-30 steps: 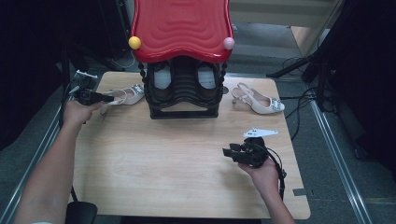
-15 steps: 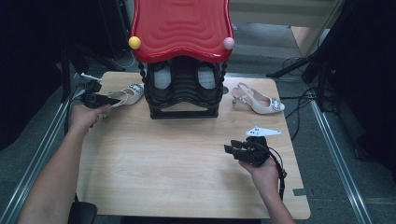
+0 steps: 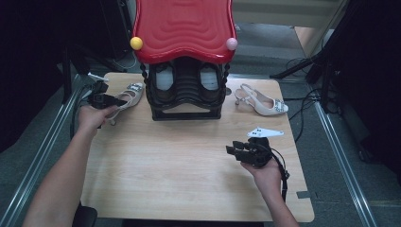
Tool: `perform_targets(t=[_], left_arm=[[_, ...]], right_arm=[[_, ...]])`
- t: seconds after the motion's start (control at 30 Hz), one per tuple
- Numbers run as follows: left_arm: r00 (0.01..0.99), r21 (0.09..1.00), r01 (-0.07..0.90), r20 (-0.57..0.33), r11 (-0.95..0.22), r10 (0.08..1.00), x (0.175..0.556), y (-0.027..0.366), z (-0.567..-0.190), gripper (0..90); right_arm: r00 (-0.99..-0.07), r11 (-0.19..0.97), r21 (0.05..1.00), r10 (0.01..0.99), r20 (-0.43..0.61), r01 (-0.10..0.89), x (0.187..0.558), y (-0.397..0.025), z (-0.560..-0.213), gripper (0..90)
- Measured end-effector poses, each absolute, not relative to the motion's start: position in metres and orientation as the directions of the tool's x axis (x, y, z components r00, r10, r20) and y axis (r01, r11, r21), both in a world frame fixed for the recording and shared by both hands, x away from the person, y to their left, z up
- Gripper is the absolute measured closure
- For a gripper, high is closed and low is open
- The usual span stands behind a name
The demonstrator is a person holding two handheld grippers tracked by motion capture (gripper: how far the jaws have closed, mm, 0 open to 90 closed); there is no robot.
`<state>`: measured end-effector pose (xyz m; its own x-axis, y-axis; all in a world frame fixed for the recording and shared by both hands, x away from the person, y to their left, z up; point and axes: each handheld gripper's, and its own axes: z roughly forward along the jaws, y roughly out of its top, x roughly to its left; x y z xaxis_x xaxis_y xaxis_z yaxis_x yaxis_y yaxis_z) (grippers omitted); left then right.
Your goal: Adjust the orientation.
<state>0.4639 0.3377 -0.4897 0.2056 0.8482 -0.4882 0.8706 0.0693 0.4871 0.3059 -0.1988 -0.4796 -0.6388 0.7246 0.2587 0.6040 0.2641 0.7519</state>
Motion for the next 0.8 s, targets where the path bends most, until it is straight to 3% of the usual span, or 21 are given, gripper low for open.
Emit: perform_targets(t=[0.33,0.67,0.8], left_arm=[[0.183,0.475,0.876,-0.49,0.085,0.852,0.466,0.314,-0.487,90.0],[0.15,0.499,0.856,-0.492,0.137,0.857,0.461,0.327,-0.484,88.3],[0.159,0.493,0.865,-0.448,0.095,0.88,0.461,0.327,-0.478,84.7]], right_arm=[[-0.636,0.262,0.747,0.724,0.267,0.611,0.307,-0.2,-0.48,61.7],[-0.643,0.274,0.749,0.722,0.255,0.604,0.306,-0.198,-0.48,62.3],[-0.641,0.274,0.749,0.725,0.251,0.603,0.306,-0.198,-0.48,61.7]])
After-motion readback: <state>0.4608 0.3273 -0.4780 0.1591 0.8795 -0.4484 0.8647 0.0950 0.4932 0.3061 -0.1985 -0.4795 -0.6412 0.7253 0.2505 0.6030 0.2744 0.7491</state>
